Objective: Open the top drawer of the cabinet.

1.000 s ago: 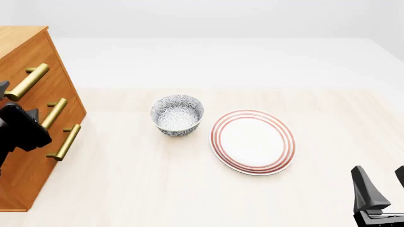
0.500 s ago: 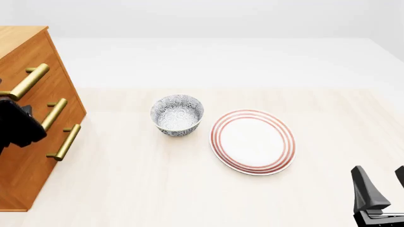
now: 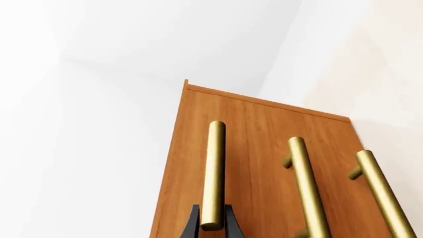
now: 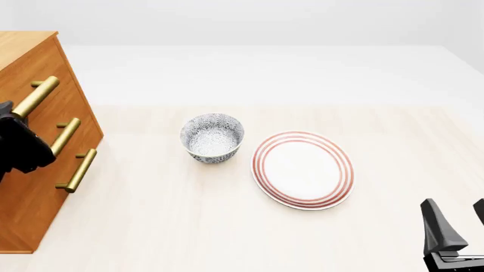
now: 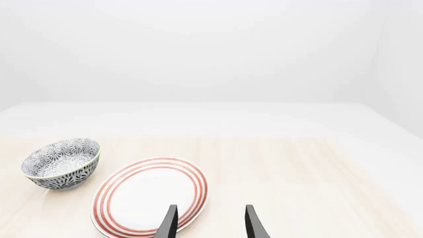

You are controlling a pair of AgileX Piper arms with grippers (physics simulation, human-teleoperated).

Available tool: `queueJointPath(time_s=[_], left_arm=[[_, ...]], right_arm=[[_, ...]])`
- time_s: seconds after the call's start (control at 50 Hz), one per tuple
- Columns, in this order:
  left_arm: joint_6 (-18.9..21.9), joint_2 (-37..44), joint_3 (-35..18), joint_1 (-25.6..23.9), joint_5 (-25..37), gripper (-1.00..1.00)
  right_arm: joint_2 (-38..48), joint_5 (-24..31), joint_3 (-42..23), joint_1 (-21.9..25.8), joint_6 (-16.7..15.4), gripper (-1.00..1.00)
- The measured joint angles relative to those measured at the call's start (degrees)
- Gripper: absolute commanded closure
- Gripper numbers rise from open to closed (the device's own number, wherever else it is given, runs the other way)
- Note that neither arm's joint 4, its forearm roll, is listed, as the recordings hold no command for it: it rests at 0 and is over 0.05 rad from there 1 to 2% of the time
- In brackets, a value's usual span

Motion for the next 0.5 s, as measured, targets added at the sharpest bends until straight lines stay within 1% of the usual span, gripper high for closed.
queueJointPath(time_s=[0.18, 0.5], left_arm=[[0.8, -0.2, 0.3, -0.5, -0.2, 1.0], [3.6, -0.2, 1.3, -2.3, -2.2, 1.0]], right_arm=[[0.0, 0.0, 0.0, 0.0, 0.0, -1.0], [0.0, 0.0, 0.0, 0.0, 0.0, -1.0]])
